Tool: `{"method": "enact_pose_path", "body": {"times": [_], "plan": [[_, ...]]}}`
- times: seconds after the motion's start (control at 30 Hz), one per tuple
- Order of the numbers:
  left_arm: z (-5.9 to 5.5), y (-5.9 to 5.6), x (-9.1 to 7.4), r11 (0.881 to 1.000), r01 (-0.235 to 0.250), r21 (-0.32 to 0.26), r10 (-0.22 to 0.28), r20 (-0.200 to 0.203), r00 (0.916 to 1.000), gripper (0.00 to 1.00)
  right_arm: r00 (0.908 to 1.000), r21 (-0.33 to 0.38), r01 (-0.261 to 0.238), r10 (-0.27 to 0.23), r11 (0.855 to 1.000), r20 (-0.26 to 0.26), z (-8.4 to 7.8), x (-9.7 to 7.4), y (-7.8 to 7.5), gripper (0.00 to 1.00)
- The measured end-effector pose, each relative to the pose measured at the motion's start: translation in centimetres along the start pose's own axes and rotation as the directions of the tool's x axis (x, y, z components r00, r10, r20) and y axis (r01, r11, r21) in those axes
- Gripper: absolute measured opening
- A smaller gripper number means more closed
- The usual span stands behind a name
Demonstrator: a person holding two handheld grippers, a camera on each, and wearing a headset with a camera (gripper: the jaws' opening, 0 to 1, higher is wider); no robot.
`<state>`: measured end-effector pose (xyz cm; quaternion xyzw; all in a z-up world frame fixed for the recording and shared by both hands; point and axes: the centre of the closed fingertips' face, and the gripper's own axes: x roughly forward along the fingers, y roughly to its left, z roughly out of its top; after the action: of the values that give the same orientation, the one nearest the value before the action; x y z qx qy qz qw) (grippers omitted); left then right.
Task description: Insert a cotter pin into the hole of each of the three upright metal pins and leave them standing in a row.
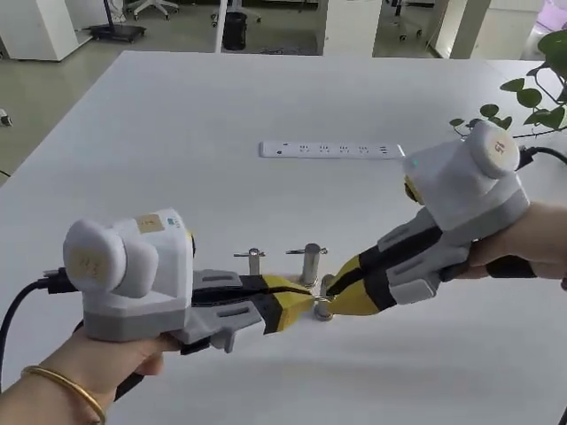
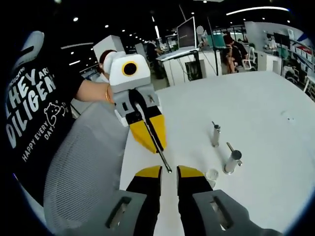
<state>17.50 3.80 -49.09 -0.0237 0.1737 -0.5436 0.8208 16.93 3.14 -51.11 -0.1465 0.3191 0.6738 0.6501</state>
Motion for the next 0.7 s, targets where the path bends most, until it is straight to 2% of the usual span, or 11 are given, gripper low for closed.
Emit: {"method": "enact_pose_path", "body": {"times": [0.13,0.37,0.7], "plan": [[-0.1,-0.6,0.1,0.999,0.032,0.019,-0.032,-0.008,0.9995,0.0,0.9998,-0.006,-0.022,0.022,1.0,-0.004,-0.1,0.1,0.4,0.06],[0.0,-0.9,0.1,0.998,0.058,0.031,-0.058,-0.001,0.9983,0.0,0.9985,-0.02,-0.053,0.053,0.998,-0.014,-0.2,0.2,1.1,0.04],[-0.2,-1.2,0.1,0.996,0.076,0.041,-0.075,-0.008,0.9971,0.0,0.9967,-0.046,-0.076,0.074,0.996,-0.032,-0.5,0.3,1.6,0.0]]}}
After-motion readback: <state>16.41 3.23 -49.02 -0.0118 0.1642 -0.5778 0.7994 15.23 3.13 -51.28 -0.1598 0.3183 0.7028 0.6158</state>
